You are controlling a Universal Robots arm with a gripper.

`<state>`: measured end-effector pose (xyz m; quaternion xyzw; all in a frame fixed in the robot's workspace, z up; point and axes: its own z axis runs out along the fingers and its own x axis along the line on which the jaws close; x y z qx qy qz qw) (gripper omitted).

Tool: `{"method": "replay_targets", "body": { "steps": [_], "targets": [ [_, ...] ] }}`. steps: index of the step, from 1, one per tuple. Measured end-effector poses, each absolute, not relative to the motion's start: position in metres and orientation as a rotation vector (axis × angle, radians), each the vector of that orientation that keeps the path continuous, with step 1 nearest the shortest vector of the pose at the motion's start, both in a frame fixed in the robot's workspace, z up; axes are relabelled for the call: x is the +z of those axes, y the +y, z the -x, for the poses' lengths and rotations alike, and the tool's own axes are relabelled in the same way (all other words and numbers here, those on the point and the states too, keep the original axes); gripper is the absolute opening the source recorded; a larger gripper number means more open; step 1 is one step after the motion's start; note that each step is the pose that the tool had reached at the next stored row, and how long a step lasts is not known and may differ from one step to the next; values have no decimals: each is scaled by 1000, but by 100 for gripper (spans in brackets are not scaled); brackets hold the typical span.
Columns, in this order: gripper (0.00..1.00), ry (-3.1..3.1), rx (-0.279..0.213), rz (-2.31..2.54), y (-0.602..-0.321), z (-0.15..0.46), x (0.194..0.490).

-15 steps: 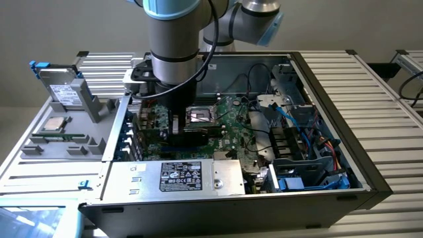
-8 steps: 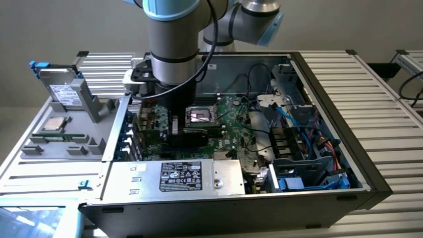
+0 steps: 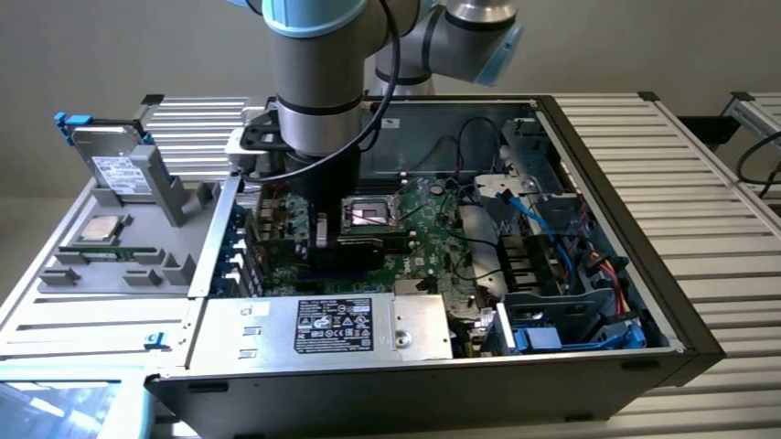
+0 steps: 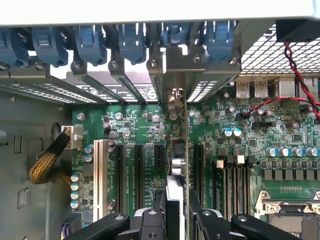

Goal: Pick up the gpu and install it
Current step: 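Insert the gpu into the slot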

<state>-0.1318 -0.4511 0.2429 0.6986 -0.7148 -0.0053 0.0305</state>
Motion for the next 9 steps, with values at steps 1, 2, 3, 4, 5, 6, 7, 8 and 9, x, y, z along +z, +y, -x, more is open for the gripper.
{"method": "replay_targets", "body": {
  "steps": [1, 2, 3, 4, 5, 6, 7, 8, 9],
  "targets": [
    [29, -2203, -16, -2153, -451, 132, 243],
    [29, -2203, -16, -2153, -451, 132, 243],
    [29, -2203, -16, -2153, -451, 132, 243],
    [29, -2203, -16, -2153, -451, 132, 243],
    [29, -2203, -16, -2153, -451, 132, 243],
    [29, -2203, -16, -2153, -451, 132, 243],
    [29, -2203, -16, -2153, -451, 132, 243],
    [29, -2203, -16, -2153, -451, 132, 243],
    [29, -2203, -16, -2153, -451, 132, 243]
  ]
}}
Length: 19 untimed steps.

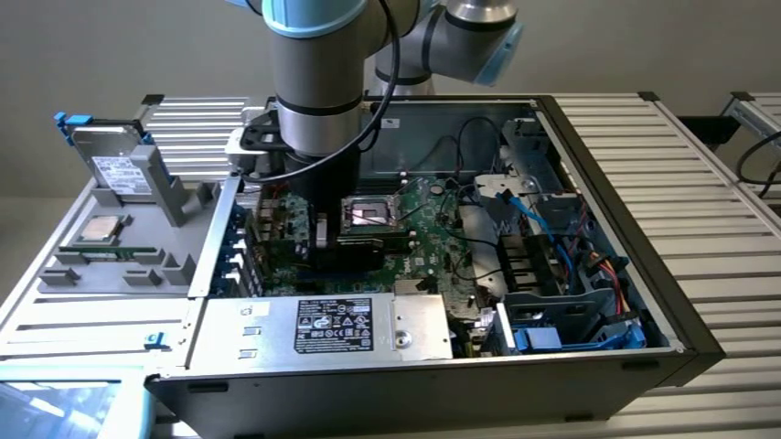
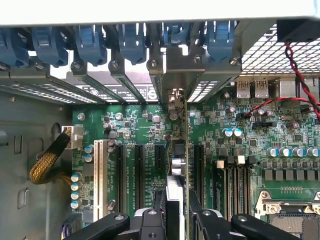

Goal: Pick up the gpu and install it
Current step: 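Insert the gpu into the slot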

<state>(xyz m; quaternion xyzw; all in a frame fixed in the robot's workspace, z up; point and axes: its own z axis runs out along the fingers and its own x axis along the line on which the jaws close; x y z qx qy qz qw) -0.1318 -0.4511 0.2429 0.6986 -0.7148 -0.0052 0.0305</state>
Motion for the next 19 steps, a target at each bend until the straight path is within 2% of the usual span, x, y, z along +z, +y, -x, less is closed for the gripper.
{"method": "replay_targets", "body": {
  "steps": [19],
  "targets": [
    [29, -2202, -17, -2153, -451, 132, 243]
  ]
}}
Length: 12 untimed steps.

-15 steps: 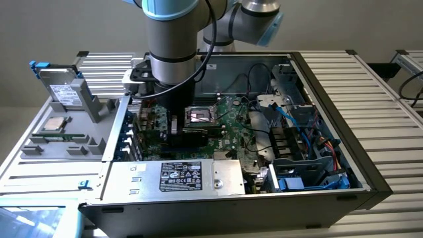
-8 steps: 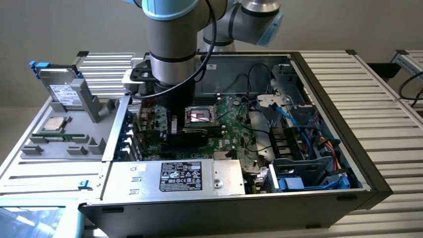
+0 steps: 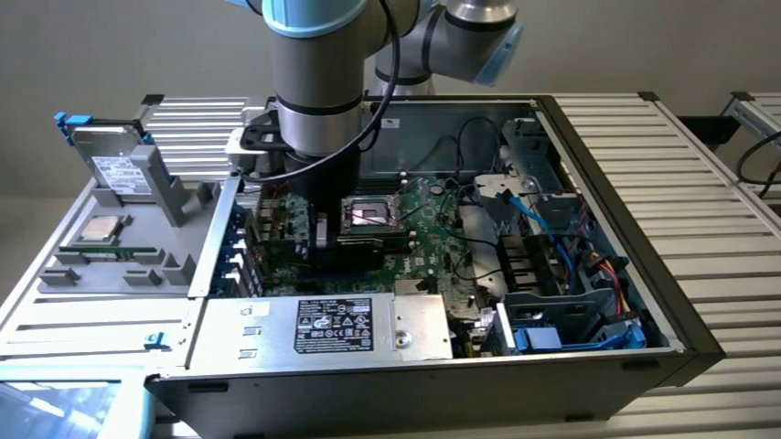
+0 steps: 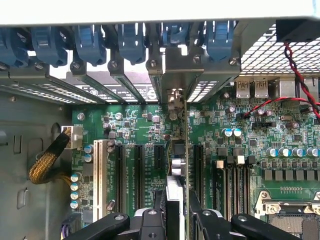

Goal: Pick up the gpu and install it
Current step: 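Insert the gpu into the slot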

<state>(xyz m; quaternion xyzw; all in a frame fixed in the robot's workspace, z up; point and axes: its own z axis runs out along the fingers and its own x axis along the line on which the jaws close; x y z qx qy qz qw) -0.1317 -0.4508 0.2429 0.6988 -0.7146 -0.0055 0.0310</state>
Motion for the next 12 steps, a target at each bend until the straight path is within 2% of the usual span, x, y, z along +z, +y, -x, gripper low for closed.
{"method": "replay_targets", "body": {
  "steps": [12],
  "targets": [
    [29, -2201, -19, -2155, -453, 132, 243]
  ]
}}
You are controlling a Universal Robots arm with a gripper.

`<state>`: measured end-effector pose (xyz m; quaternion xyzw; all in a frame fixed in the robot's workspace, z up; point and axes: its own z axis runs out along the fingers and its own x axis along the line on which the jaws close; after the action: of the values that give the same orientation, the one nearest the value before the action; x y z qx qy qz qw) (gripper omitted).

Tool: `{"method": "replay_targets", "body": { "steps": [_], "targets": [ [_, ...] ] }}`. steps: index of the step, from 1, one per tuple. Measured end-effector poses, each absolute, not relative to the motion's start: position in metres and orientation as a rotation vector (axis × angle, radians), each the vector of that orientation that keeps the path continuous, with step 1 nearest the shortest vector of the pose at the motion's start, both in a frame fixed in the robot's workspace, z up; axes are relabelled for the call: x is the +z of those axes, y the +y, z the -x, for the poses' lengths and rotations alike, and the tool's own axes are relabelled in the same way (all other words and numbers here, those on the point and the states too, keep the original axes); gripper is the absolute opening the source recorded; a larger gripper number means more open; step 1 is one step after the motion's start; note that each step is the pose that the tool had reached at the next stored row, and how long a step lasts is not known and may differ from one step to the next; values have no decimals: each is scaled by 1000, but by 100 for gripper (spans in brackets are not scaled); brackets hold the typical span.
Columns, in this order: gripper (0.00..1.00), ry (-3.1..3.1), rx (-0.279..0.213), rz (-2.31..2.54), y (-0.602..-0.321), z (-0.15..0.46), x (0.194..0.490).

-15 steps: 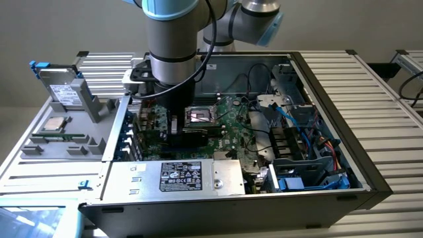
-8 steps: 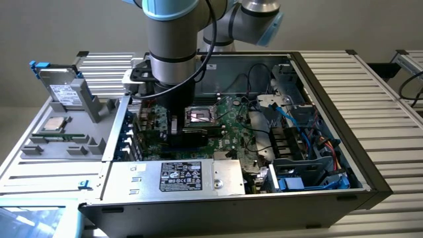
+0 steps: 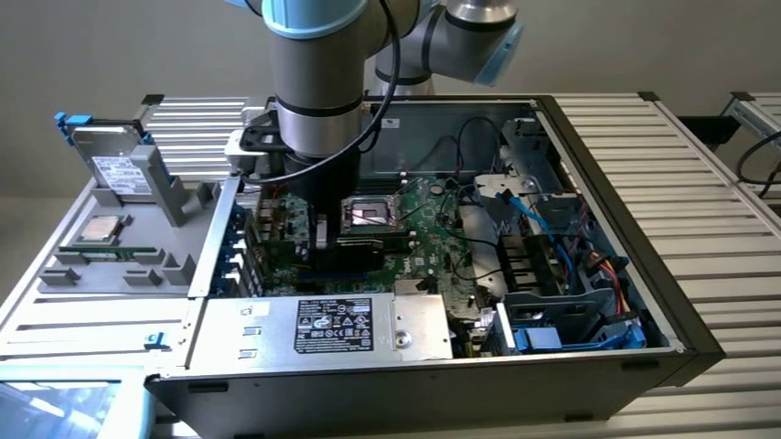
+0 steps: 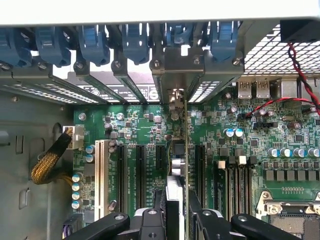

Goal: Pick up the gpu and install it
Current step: 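Insert the gpu into the slot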

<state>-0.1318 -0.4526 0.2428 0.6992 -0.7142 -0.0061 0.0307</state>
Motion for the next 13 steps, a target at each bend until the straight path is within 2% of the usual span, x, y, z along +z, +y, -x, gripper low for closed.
{"method": "replay_targets", "body": {
  "steps": [13],
  "targets": [
    [29, -2201, -21, -2157, -454, 132, 242]
  ]
}}
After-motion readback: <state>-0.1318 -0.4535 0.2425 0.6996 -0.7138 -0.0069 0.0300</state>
